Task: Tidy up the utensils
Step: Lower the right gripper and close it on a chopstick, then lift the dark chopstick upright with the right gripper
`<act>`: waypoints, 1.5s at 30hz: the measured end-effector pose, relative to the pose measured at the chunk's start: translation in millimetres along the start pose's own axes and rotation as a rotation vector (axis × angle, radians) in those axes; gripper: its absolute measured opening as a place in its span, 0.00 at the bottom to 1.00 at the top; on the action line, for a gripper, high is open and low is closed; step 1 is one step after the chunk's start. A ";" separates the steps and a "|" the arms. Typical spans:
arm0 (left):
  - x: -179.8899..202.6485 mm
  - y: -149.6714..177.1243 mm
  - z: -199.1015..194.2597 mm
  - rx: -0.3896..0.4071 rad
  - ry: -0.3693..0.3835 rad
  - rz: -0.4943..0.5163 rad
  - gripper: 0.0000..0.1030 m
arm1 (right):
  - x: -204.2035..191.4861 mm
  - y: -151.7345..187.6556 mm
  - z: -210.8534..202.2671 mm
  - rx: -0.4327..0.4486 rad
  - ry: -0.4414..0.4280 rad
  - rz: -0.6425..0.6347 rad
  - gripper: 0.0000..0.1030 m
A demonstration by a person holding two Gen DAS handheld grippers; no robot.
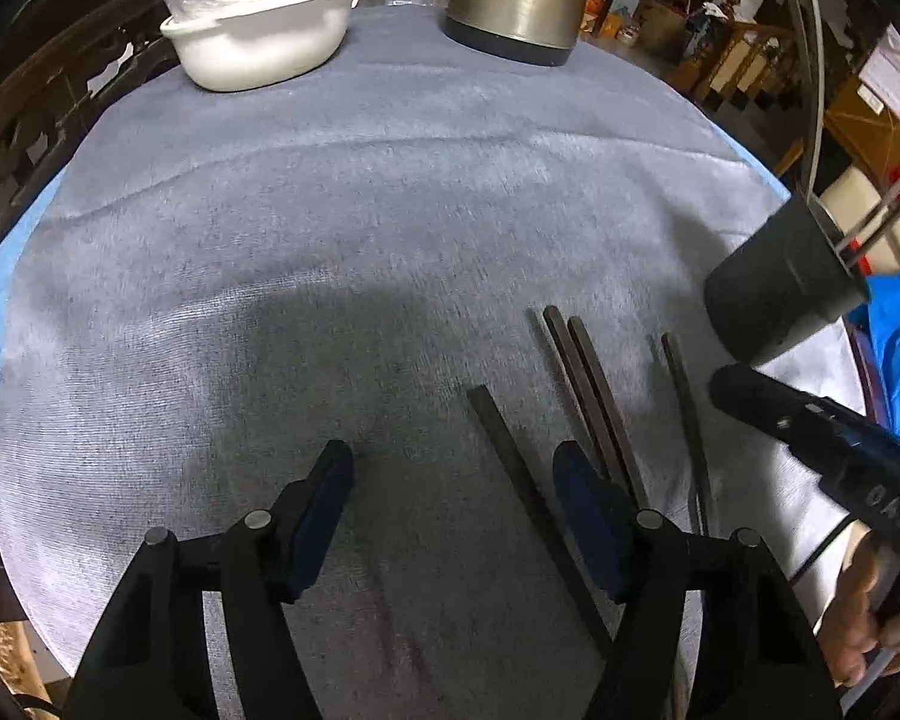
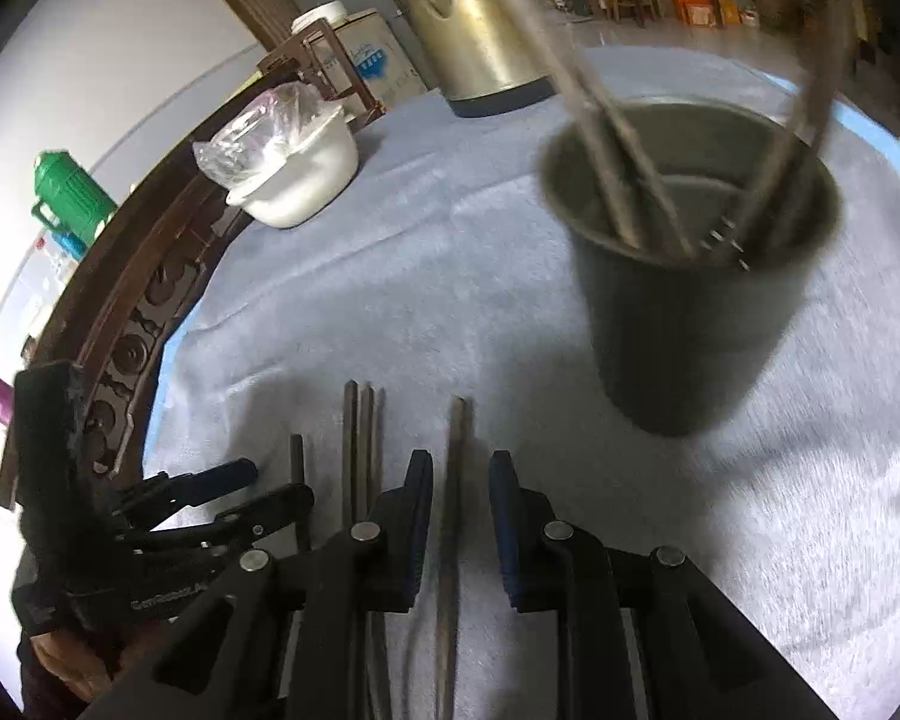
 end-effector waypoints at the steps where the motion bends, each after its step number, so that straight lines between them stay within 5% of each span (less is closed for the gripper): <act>1: 0.0 -0.7 0.2 -0.003 0.002 -0.004 0.68 | -2.1 -1.8 3.4 -0.009 0.010 -0.012 0.22; 11: 2.5 -11.0 5.3 -0.049 0.029 -0.044 0.31 | -7.5 -12.9 40.5 -0.152 0.129 -0.100 0.21; 14: 6.2 -11.6 8.6 -0.053 0.031 -0.042 0.16 | -10.1 -11.9 40.4 -0.157 0.138 -0.120 0.08; 22: 7.1 -9.5 -9.1 -0.002 0.102 -0.109 0.08 | -17.0 -15.3 -1.3 -0.033 0.110 -0.140 0.06; 38: 36.5 -9.5 -162.7 0.396 0.191 -0.055 0.07 | -26.3 -26.4 -133.3 0.317 0.057 -0.175 0.06; 45: 51.2 2.3 -201.4 0.526 0.224 -0.029 0.07 | -21.0 -22.3 -180.5 0.437 0.071 -0.169 0.06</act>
Point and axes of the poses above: each gripper's, at about its wrist camera, not at the fingertips, and z roughly the way its jaws point, x to its right, y to its underside, the point moved 6 cm from there along z, roughly the way its jaws point, and after that the axes turned 15 degrees about -z, right-handed, at the moved point
